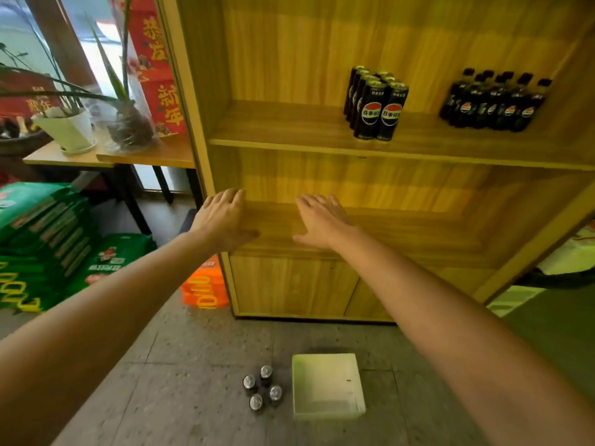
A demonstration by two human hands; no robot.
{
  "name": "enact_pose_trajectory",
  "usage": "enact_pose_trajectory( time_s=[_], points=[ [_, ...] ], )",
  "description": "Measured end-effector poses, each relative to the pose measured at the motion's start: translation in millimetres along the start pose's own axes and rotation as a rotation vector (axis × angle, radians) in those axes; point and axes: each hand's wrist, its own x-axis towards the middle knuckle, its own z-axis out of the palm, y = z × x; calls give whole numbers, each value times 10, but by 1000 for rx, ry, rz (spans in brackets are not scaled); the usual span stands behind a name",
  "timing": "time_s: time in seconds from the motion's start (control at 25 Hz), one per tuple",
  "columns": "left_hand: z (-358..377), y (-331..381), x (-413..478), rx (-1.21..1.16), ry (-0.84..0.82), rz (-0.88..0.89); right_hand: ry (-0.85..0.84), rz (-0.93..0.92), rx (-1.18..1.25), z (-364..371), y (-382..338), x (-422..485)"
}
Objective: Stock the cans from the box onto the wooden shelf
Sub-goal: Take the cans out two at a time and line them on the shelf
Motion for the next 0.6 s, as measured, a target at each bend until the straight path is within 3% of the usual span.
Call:
enact_pose_trajectory(
  time_s=[0.2,0.6],
  points=[
    [845,-219,-112,25,-41,-36,-99,-25,112,827,-51,121],
    [3173,-789,-471,-20,-153,-127,-242,-93,172,3342,-411,434]
  ],
)
